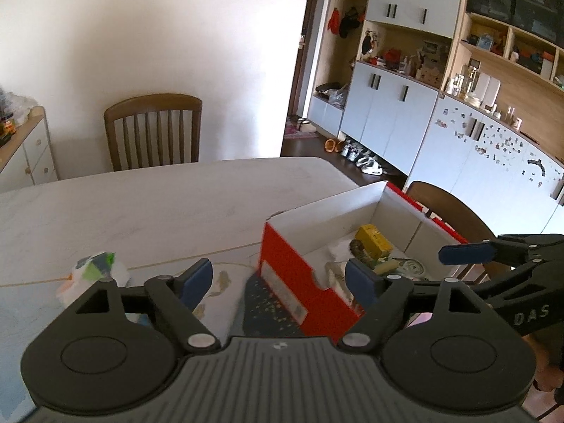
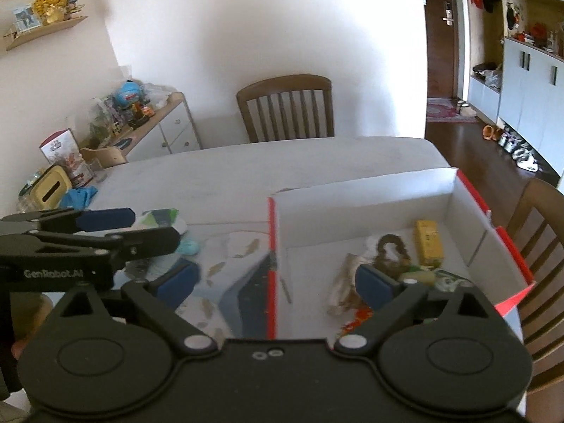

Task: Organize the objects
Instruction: 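Withdraw both tools from the box back toward the remaining table items, then grasp the dark bead pouch with the left tool while the right tool grasps the teal soap, then carry the bead pouch and teal soap with both tools over the cardboard box, then lower both tools into the box and open them to release the items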

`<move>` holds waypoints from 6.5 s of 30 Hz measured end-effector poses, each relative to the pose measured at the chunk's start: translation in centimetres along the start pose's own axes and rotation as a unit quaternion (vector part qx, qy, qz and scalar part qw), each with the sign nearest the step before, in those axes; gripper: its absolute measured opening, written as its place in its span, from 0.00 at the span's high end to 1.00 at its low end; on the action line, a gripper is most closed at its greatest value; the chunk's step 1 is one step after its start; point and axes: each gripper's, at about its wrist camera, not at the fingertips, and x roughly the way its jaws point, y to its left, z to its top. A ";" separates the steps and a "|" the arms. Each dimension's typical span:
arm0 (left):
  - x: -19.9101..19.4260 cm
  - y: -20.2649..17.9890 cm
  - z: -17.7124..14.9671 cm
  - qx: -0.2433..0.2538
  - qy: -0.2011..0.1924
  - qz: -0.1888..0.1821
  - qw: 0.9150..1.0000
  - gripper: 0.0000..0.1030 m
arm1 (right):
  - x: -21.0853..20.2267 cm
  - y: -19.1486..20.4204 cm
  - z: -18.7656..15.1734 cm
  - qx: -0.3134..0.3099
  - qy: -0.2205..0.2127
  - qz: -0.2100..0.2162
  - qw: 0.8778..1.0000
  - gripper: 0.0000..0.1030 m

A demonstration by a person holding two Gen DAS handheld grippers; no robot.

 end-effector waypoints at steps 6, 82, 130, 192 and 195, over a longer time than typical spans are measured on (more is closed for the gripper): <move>-0.8 2.4 -0.9 -0.013 0.000 0.002 1.000 0.06 | 0.6 2.1 0.1 -0.005 -0.002 0.003 1.000 0.01; 9.3 20.0 -10.6 -0.039 0.081 0.154 0.984 0.44 | 28.4 14.3 0.9 -0.136 0.165 -0.009 0.977 0.37; -0.2 8.3 -5.9 -0.022 0.062 0.076 0.995 0.66 | 8.4 9.9 -0.3 -0.099 0.089 0.018 0.991 0.64; 21.7 -13.8 2.4 0.078 0.168 0.089 0.979 0.66 | 8.2 -17.2 -0.2 -0.040 0.090 -0.069 0.993 0.64; 22.9 -13.5 2.2 0.076 0.184 0.098 0.975 0.66 | 9.4 -17.5 -0.3 -0.044 0.103 -0.073 0.991 0.64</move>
